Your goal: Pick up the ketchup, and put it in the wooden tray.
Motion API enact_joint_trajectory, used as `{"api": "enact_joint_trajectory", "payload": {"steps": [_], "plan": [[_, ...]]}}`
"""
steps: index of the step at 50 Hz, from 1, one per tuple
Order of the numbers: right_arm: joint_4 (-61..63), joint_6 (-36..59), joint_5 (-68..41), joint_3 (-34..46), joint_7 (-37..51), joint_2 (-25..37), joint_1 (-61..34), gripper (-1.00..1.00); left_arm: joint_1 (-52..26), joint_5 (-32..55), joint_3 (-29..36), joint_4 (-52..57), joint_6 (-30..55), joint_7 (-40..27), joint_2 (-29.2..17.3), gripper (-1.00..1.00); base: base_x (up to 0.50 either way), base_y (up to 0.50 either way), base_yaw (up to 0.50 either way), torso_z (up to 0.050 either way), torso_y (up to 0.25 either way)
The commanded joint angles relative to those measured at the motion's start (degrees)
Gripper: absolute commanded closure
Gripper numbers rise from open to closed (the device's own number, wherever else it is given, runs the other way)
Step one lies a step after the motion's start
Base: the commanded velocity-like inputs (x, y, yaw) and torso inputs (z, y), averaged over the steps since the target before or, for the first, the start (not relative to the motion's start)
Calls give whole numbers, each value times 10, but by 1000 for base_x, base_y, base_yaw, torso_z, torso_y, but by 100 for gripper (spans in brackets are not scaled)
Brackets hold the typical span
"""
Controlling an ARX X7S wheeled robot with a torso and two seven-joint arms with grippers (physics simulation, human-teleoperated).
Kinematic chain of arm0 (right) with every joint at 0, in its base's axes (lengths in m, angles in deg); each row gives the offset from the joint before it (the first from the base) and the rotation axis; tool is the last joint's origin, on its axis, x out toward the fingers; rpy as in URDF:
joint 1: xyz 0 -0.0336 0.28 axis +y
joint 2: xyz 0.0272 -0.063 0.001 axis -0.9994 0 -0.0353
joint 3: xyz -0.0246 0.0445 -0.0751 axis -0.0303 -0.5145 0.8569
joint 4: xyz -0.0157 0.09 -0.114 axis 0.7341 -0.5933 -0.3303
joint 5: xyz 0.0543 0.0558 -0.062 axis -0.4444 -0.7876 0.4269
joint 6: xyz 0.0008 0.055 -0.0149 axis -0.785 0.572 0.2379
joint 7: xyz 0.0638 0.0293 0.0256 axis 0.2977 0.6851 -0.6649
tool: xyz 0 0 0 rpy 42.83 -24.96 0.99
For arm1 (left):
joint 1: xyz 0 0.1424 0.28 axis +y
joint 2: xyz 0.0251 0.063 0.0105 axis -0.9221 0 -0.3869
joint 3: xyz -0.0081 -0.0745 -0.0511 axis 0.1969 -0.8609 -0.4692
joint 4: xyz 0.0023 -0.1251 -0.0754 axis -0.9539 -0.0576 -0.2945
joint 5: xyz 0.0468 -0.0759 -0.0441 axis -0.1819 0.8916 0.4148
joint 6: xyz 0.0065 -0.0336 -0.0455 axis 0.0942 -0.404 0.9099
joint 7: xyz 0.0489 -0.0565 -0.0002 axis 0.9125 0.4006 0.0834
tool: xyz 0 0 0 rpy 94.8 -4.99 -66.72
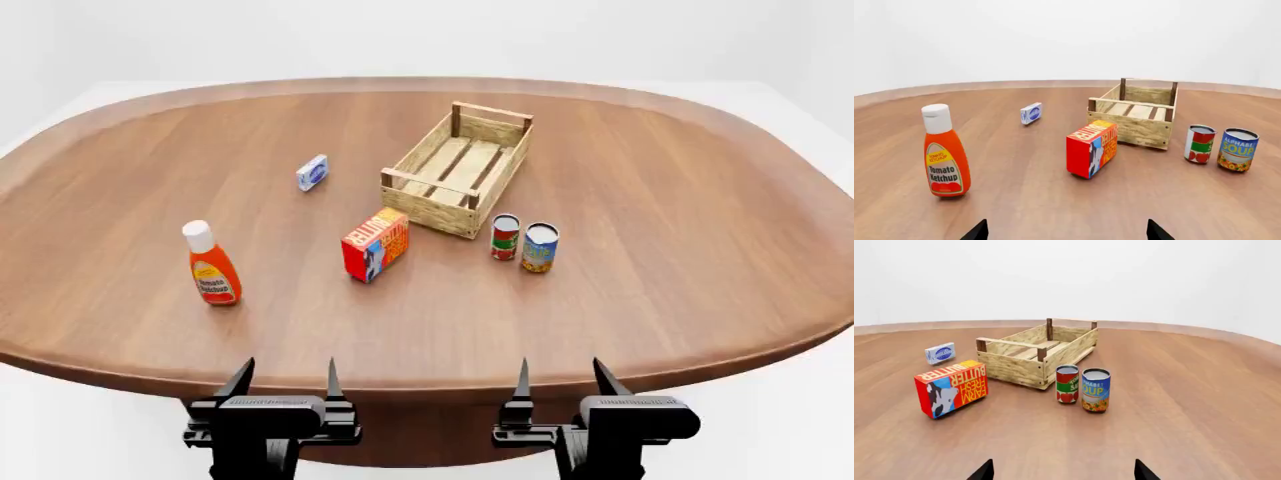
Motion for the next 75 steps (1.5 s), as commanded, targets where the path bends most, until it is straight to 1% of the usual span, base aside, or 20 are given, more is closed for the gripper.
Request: {"api": "enact_joint_trajectory", "payload": {"steps": [1,15,23,35,47,60,75], "plan": [[3,1,-9,11,11,9,-1,-100,0,10,10,3,3,-10,-9,-100,0,0,0,0,0],[27,26,-34,42,34,29,-18,-100,-1,33,37,37,24,-33,-31,-100,0,0,0,0,0],[56,63,-38,53,42,39,-33,-100,-17,44,45,73,57,-39,-39,-100,0,0,0,0,0],[166,173,-57,53,44,70,-59,-100,-62,81,54,177,181,-37,-56,-100,0,0,0,0,0],[206,240,-70,54,38,94,-82,-100,-94,91,69,201,227,-45,-66,-100,7,0,0,0,0],[237,262,-85,45,36,110,-88,-100,-114,114,80,242,268,-43,-74,-100,474,0,0,0,0],[241,260,-95,41,40,115,-89,-100,-117,126,80,255,272,-55,-78,-100,500,0,0,0,0]]}}
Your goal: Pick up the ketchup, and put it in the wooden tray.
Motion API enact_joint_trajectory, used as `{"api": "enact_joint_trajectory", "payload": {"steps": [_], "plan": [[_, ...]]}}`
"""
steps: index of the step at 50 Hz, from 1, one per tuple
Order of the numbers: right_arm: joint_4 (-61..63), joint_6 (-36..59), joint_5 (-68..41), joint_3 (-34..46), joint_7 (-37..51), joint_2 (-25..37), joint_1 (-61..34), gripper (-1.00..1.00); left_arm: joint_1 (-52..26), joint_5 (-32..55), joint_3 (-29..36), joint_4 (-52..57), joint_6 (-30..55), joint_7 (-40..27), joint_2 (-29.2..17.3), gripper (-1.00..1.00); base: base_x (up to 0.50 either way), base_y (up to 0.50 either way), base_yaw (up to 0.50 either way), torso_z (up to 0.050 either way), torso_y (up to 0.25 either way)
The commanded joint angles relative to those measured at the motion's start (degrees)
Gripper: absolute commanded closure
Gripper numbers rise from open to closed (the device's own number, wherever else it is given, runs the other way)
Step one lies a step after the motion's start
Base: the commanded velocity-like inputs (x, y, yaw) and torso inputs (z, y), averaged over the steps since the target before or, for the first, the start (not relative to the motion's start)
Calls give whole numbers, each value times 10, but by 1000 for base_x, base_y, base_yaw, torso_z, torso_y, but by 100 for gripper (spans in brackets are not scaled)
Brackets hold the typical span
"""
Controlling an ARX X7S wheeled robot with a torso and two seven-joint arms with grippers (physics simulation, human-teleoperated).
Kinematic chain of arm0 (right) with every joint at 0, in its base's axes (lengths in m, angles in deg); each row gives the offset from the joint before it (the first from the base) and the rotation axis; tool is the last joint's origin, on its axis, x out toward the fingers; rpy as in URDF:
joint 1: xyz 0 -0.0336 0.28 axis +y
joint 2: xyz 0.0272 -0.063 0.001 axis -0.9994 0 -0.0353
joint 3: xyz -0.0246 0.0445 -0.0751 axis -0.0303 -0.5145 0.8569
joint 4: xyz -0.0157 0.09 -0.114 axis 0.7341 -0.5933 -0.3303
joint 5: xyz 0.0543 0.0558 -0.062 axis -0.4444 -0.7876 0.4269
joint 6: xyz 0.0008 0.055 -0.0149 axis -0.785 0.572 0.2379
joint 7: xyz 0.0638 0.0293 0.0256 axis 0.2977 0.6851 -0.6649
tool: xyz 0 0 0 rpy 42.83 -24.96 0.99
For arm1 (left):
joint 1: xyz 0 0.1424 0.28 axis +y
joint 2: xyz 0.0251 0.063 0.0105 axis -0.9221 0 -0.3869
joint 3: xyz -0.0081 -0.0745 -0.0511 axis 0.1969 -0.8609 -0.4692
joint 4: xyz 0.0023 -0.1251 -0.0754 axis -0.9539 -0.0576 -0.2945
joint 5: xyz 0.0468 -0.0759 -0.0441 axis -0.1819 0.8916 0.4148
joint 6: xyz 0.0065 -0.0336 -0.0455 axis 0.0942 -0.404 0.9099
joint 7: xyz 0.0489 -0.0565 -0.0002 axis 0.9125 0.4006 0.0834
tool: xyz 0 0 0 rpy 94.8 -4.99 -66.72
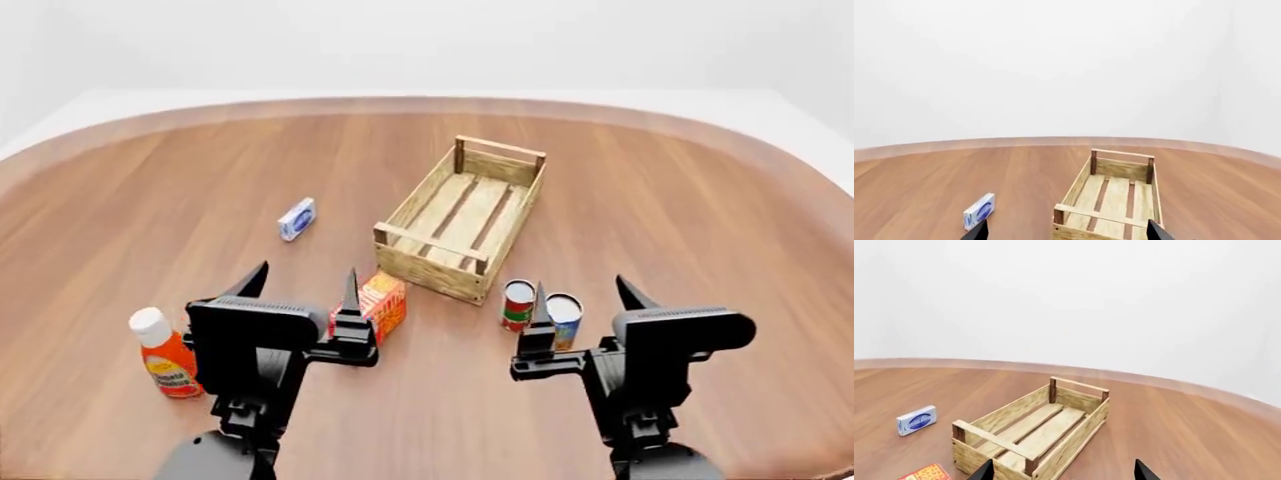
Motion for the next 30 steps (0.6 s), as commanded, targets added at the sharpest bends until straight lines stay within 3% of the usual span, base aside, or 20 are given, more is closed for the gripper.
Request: {"api": "enact_joint_trajectory", "payload": {"steps": [1,8,22,30], "plan": [[8,4,-8,-3,2,6,-3,-100,-6,9,3,13,9,-8,-5,-100,500,0,0,0,0],[10,4,-9,-5,7,9,-3,-100,-8,11,5,10,6,-11,-7,-100,500,0,0,0,0],[4,19,-19,5,-16,32,-38,-100,-15,18,1,10,6,-20,-13,-100,0,0,0,0,1],[-13,21,-14,21,-23,37,-63,-100,-17,20,-3,2,0,-28,-15,-100,0,0,489,0,0]]}}
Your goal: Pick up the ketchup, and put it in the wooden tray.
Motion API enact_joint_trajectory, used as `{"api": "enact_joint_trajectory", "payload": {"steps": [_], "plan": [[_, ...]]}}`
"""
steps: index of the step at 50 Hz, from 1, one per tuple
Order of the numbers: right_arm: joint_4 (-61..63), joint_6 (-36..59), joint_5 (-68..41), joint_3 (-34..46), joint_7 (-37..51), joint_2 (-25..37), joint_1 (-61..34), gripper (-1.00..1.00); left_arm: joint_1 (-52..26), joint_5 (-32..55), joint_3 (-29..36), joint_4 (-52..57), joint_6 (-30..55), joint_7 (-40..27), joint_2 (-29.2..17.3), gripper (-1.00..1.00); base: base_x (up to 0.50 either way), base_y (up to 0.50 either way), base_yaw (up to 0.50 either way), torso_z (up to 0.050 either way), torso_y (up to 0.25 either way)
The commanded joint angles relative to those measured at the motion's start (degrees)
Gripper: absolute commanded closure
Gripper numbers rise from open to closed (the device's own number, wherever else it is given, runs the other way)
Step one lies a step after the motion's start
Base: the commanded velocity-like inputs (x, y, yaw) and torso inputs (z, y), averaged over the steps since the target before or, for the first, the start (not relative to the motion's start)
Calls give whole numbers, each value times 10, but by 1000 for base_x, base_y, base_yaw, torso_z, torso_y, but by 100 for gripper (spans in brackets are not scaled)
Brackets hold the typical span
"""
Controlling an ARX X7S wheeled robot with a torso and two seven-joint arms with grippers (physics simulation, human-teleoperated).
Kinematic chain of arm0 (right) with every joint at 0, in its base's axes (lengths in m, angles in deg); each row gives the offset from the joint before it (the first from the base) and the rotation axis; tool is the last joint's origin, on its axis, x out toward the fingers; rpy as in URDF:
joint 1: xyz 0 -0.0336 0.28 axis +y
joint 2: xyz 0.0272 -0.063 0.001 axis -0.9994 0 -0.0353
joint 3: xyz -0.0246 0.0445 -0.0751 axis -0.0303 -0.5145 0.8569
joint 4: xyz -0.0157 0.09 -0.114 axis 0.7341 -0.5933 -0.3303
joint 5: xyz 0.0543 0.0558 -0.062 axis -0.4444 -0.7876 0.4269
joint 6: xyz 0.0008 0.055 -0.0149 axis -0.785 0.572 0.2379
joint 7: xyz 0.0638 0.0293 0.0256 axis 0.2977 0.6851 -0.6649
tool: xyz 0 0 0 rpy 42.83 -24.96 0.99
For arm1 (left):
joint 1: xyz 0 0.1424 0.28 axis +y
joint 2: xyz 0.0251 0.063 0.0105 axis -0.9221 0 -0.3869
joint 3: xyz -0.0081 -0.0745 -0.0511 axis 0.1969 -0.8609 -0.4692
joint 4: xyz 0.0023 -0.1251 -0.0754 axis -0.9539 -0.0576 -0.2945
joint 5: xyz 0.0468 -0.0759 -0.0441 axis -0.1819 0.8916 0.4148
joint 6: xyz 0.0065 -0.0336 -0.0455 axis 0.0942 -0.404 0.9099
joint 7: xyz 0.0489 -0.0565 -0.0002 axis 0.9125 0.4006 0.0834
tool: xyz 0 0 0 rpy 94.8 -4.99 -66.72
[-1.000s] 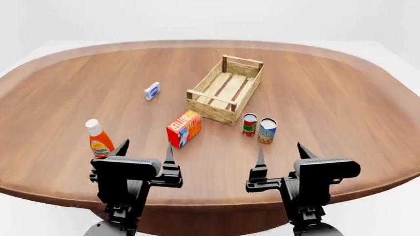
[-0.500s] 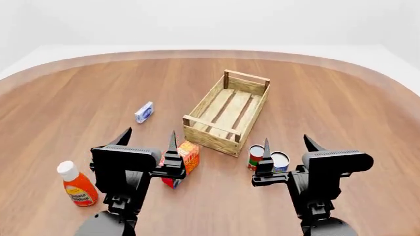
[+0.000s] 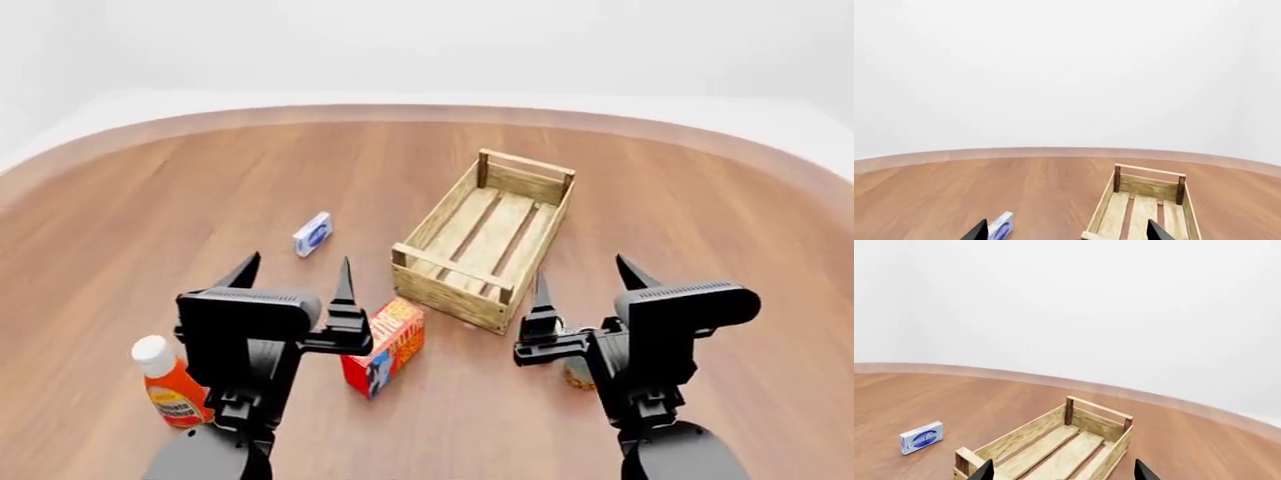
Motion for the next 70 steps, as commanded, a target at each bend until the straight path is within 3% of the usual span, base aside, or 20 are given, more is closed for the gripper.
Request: {"api": "enact_joint_trajectory", "payload": {"steps": [1,36,48,70], "plan": [[-16,3,0,14,-10,8,-28,-100,-3,4,-5,-7,-4,-10,-4,-100,0,0,500,0,0],[-36,1,-1,44,-10,8,-47,-100,-13,18,-13,-23,-9,-31,-15,-100,0,0,500,0,0],[-43,9,-9,46,-10,7,-55,-100,-17,21,-10,-29,-10,-35,-19,-100,10,-34,0,0,0],[-39,8,-15,47,-2,14,-53,-100,-23,25,-8,-35,-13,-42,-28,-100,128,-455,0,0,0]]}}
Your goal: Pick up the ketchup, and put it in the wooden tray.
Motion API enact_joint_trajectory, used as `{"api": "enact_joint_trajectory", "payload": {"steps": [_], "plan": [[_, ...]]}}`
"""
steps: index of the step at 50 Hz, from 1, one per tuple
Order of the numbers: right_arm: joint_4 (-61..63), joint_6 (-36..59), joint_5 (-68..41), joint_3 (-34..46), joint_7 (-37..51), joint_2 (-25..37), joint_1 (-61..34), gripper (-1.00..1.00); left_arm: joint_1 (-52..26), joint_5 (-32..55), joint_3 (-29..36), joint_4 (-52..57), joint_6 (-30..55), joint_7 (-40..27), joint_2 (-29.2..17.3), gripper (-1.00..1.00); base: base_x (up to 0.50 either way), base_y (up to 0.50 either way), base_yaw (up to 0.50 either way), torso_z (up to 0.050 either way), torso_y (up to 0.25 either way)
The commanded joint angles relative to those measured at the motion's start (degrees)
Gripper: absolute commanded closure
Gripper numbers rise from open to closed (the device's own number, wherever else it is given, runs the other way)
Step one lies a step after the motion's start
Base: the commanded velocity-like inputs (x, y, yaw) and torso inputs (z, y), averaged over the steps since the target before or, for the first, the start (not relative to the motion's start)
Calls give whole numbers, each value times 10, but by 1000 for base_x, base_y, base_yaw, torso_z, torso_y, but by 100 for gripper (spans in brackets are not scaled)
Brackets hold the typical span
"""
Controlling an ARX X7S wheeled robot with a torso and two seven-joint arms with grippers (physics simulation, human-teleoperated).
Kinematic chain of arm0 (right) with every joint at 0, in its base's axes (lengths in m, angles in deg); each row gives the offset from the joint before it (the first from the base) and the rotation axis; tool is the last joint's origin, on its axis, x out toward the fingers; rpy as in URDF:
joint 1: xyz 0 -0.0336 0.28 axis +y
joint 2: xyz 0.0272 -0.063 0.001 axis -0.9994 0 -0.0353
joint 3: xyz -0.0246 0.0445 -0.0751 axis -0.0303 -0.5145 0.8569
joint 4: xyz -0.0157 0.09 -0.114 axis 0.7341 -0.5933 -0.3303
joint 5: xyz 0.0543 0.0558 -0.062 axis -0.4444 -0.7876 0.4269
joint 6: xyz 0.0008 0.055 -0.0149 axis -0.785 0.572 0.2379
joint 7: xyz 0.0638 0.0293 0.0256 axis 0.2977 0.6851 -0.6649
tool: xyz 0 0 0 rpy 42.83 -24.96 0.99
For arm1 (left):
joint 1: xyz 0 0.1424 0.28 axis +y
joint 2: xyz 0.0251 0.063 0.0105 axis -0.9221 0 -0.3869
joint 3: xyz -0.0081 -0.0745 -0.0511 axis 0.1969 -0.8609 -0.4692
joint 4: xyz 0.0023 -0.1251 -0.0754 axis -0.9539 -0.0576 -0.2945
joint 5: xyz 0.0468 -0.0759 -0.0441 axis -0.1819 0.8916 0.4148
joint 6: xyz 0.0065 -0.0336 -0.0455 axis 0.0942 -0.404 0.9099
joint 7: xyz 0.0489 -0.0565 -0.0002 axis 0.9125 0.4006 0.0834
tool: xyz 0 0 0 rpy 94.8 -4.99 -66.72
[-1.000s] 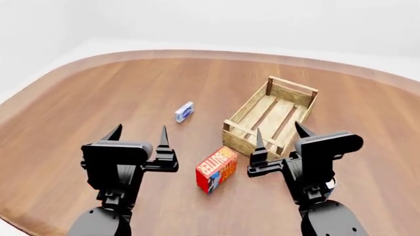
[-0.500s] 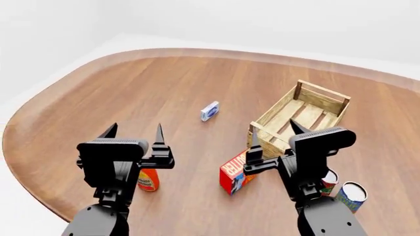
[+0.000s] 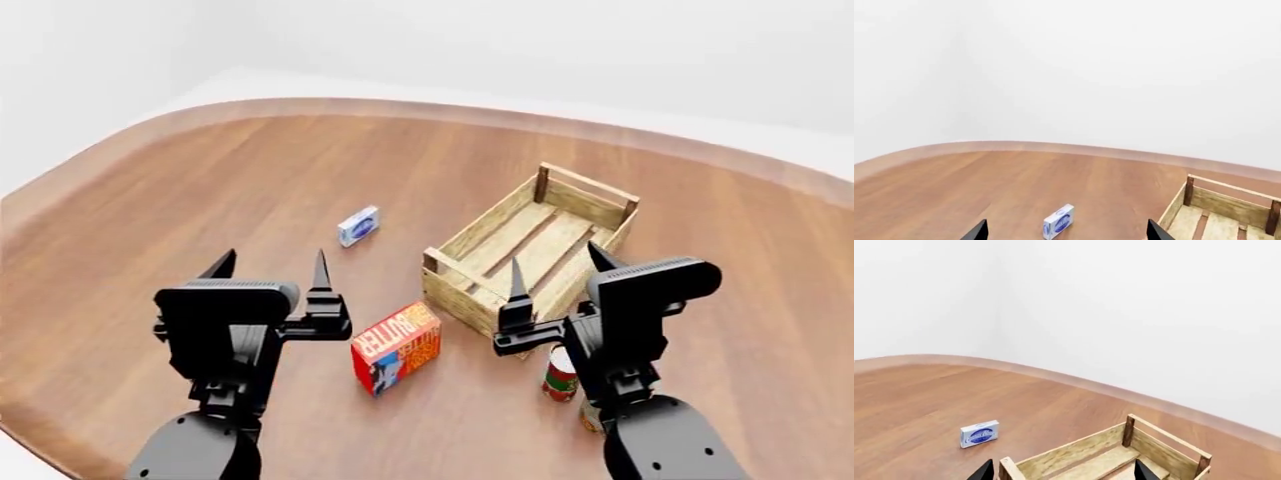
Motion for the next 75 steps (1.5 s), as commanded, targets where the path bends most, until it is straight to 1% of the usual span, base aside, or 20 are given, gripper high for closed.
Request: {"api": "enact_joint_trajectory", "payload": {"steps": [1,11,37,40,41,42,44,46,55,64,75], "plan": [[5,5,0,2,5,5,-2,-100,-7,3,2,-2,2,-1,-8,-100,0,0,0,0,0],[12,26,-5,2,9,10,-11,-100,-29,8,-2,-10,12,4,-21,-100,30,9,0,0,0],[5,21,-3,11,18,12,-14,-100,-31,18,5,-8,13,4,-28,-100,400,112,0,0,0],[3,19,-1,11,21,13,-13,-100,-31,19,4,-8,11,3,-28,-100,0,0,0,0,0],[12,21,-5,8,19,15,-15,-100,-17,56,-53,73,73,-18,-58,-100,0,0,0,0,0],[18,23,-8,7,17,17,-16,-100,-10,86,-96,121,113,-32,-76,-100,0,0,0,0,0],[30,28,-11,7,15,20,-17,-100,2,119,-149,161,143,-42,-92,-100,0,0,0,0,0],[36,30,-12,8,15,21,-18,-100,13,134,-175,175,148,-42,-98,-100,0,0,0,0,0],[36,25,-9,20,15,20,-18,-100,51,142,-223,184,127,-35,-111,-100,0,0,0,0,0],[31,16,-7,28,15,20,-17,-100,82,155,-267,205,136,-39,-127,-100,0,0,0,0,0],[14,1,-3,35,11,21,-24,-100,148,159,-312,225,132,-39,-129,-100,0,0,0,0,0]]}}
